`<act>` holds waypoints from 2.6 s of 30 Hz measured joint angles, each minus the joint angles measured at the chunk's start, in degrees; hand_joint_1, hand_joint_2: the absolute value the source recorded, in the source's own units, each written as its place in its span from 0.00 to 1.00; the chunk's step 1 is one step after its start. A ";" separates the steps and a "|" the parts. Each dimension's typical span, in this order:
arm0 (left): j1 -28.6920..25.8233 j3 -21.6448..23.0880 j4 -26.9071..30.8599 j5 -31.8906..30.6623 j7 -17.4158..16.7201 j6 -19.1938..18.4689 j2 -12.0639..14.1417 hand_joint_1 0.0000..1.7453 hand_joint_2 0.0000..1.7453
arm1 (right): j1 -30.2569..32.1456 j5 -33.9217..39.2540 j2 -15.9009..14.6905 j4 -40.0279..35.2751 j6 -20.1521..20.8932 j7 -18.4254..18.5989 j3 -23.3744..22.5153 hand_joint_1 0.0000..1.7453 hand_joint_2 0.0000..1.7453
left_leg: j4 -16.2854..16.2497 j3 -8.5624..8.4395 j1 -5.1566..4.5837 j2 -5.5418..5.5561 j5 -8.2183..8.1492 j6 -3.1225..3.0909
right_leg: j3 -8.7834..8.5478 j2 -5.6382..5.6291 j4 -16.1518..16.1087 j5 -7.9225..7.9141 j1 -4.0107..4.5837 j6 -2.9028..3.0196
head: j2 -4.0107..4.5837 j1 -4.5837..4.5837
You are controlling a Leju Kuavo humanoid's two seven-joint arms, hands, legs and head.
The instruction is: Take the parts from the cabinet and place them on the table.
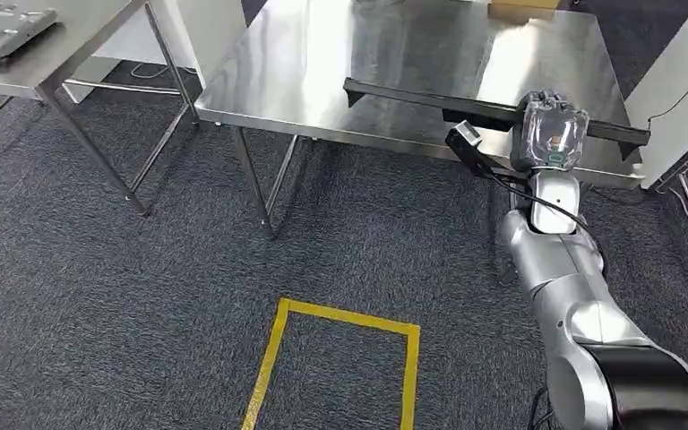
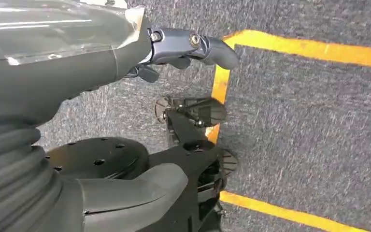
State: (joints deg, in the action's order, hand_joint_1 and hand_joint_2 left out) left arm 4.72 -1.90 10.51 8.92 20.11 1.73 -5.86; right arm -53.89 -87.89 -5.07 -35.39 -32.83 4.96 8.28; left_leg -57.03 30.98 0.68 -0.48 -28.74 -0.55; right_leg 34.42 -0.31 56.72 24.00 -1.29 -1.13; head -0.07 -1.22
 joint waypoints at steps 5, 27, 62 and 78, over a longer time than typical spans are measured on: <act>-0.21 0.00 -0.02 0.02 0.02 0.00 -0.02 0.00 1.00 | 0.31 0.00 0.26 0.24 -0.02 0.00 0.09 1.00 1.00 | -19.04 12.45 0.02 0.06 -4.73 0.60 | -2.28 -0.57 0.01 2.23 0.54 1.54 | 0.00 -0.92; -0.54 0.20 -0.17 -0.77 -0.33 0.02 0.02 0.00 1.00 | 3.83 -0.02 0.00 0.44 0.04 1.33 0.35 1.00 1.00 | 2.60 -5.97 -0.31 0.87 -3.85 -0.92 | 4.88 1.96 -0.07 -4.35 -0.10 -2.99 | 0.00 0.22; -1.06 -0.07 -0.61 0.96 -0.92 1.64 0.15 0.00 1.00 | -0.01 -0.02 4.41 1.75 1.62 5.11 4.52 1.00 1.00 | -6.51 -1.02 -2.14 2.13 -1.59 -1.86 | 3.38 -0.30 -1.24 -4.45 0.84 1.04 | 0.00 -0.80; -0.57 -0.42 -0.52 1.09 -0.44 1.18 0.35 0.00 1.00 | -0.71 0.07 5.86 2.40 9.49 5.11 4.44 1.00 1.00 | 0.02 3.16 -0.25 1.12 3.59 -0.66 | 0.41 -0.27 -0.79 -1.11 0.54 0.44 | 0.00 -0.72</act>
State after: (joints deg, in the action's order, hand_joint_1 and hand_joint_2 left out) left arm 4.15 -2.32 9.99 10.01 19.67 2.91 -5.51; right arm -54.61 -87.82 0.79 -32.98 -23.34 10.08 12.72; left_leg -57.01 34.13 0.43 0.64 -25.16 -1.21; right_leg 34.83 -0.58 55.93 22.89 -0.76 -0.69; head -0.07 -1.94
